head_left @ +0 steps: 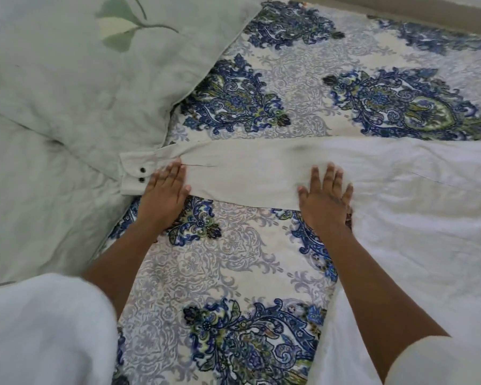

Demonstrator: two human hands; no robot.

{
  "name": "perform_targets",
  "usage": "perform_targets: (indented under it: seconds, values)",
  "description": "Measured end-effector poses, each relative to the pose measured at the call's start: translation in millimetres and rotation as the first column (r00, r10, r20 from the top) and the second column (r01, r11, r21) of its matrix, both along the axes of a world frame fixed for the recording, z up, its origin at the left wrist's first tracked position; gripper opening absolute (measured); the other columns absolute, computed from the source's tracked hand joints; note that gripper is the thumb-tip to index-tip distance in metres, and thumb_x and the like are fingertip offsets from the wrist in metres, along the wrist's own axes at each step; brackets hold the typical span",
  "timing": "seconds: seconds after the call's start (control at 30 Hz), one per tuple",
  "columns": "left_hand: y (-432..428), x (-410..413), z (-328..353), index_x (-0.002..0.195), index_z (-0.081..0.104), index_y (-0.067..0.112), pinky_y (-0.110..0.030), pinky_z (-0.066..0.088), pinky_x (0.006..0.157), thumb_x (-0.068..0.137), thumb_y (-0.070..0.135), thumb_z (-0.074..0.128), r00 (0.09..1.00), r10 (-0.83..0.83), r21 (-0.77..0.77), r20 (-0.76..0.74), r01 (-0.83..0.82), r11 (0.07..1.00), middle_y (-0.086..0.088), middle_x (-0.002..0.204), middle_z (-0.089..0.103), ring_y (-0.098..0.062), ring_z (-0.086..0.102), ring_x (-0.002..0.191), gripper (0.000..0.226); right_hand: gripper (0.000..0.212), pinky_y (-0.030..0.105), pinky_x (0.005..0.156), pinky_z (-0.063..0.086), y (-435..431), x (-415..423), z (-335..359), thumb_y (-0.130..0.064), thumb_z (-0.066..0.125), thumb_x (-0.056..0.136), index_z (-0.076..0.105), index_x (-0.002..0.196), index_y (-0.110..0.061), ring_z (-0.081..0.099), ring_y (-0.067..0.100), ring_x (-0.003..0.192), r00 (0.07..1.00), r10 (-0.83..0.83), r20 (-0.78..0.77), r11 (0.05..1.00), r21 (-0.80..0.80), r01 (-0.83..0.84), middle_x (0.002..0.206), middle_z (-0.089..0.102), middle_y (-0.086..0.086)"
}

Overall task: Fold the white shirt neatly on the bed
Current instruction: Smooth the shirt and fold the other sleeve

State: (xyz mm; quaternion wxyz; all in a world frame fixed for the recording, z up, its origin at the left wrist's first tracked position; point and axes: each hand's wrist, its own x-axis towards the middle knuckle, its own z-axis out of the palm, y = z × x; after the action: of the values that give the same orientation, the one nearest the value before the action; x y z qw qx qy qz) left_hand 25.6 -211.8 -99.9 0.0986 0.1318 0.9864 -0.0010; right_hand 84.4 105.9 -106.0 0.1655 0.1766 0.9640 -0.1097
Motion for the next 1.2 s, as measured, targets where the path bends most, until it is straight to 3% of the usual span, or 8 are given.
perform_targets:
  seconds: [0.07, 0.17, 0.33, 0.53, 0.77, 0.87, 1.0, 1.2]
  values:
    - [-4, 6, 17, 0.145, 0.030, 0.006, -0.042, 0.019, 0.114, 0.093, 0.035, 0.021, 0.991, 0.027, 0.128, -0.128, -0.011, 0.992, -0.011, 0.153, 0.028, -0.026, 0.028, 0.141, 0.060, 0.058, 0.049, 0.116, -0.006, -19, -7, 6, -0.039, 0.021, 0.100, 0.001, 0.151, -0.021, -0.010, 0.025, 0.146, 0.998, 0.055, -0.042, 0.997, -0.043, -0.057, 0.159, -0.009, 0.008]
    - [-7, 10, 40, 0.134, 0.043, 0.002, -0.046, 0.035, 0.098, 0.090, 0.020, 0.045, 0.840, 0.388, 0.304, -0.380, -0.282, 0.910, -0.021, 0.136, 0.045, -0.038, 0.042, 0.124, 0.048, 0.055, 0.047, 0.116, -0.002, -56, -15, 9, -0.034, 0.025, 0.100, 0.005, 0.151, -0.024, -0.008, 0.022, 0.147, 0.978, 0.192, -0.086, 0.973, -0.115, -0.201, 0.159, -0.005, 0.005]
    - [-31, -18, 50, 0.124, 0.047, 0.004, -0.046, 0.032, 0.097, 0.086, 0.034, 0.059, 0.601, 0.795, 0.254, -0.080, -0.759, 0.599, -0.018, 0.131, 0.047, -0.036, 0.037, 0.125, 0.050, 0.054, 0.047, 0.116, -0.004, -107, -31, 7, -0.032, 0.025, 0.100, 0.007, 0.150, -0.026, -0.010, 0.020, 0.147, 0.942, 0.328, -0.073, 0.926, -0.171, -0.336, 0.160, -0.006, 0.001]
    - [-61, -46, 56, 0.097, 0.053, 0.000, -0.039, 0.040, 0.077, 0.088, 0.013, 0.051, 0.746, 0.666, 0.440, -0.004, -0.597, 0.671, -0.023, 0.106, 0.059, -0.036, 0.055, 0.100, 0.016, 0.055, 0.047, 0.115, -0.009, -148, -50, 4, -0.037, 0.021, 0.101, -0.001, 0.150, -0.030, -0.016, 0.019, 0.145, 0.919, 0.382, -0.097, 0.902, -0.180, -0.393, 0.159, -0.013, -0.001]
    - [-48, -37, 50, 0.116, 0.048, 0.001, -0.046, 0.043, 0.082, 0.084, 0.010, 0.048, 0.791, 0.561, 0.171, -0.243, -0.535, 0.828, -0.020, 0.120, 0.051, -0.037, 0.051, 0.108, 0.033, 0.054, 0.049, 0.113, -0.013, -162, -49, -14, -0.044, 0.016, 0.100, -0.005, 0.149, -0.034, -0.019, 0.021, 0.145, 0.917, 0.388, -0.095, 0.913, -0.092, -0.397, 0.158, -0.018, 0.001]
    - [-10, -19, 36, 0.122, 0.049, 0.000, -0.042, 0.045, 0.089, 0.078, 0.014, 0.052, 0.894, 0.238, 0.078, -0.380, -0.225, 0.971, -0.021, 0.124, 0.054, -0.036, 0.053, 0.112, 0.046, 0.053, 0.049, 0.113, -0.015, -167, -52, -15, -0.046, 0.013, 0.100, -0.008, 0.148, -0.035, -0.021, 0.020, 0.144, 0.907, 0.407, -0.112, 0.904, -0.092, -0.417, 0.157, -0.020, -0.002]
    - [0, -11, -5, 0.150, 0.006, 0.010, -0.038, -0.004, 0.117, 0.101, 0.033, 0.022, 0.994, -0.114, -0.039, 0.000, 0.114, 0.993, -0.007, 0.159, 0.000, -0.021, -0.001, 0.146, 0.057, 0.055, 0.050, 0.115, -0.013, -174, -55, -19, -0.049, 0.009, 0.099, -0.011, 0.147, -0.034, -0.021, 0.017, 0.144, 0.905, 0.409, -0.114, 0.904, -0.084, -0.420, 0.156, -0.021, -0.005]
    - [8, -8, -7, 0.149, -0.005, 0.013, -0.034, -0.010, 0.115, 0.100, 0.039, 0.012, 0.995, -0.103, -0.010, -0.006, 0.103, 0.995, -0.003, 0.158, -0.008, -0.016, -0.008, 0.146, 0.059, 0.056, 0.049, 0.112, -0.018, -161, -49, -12, -0.047, 0.012, 0.099, -0.010, 0.148, -0.031, -0.023, 0.016, 0.143, 0.938, 0.325, -0.123, 0.931, -0.130, -0.340, 0.156, -0.022, -0.005]
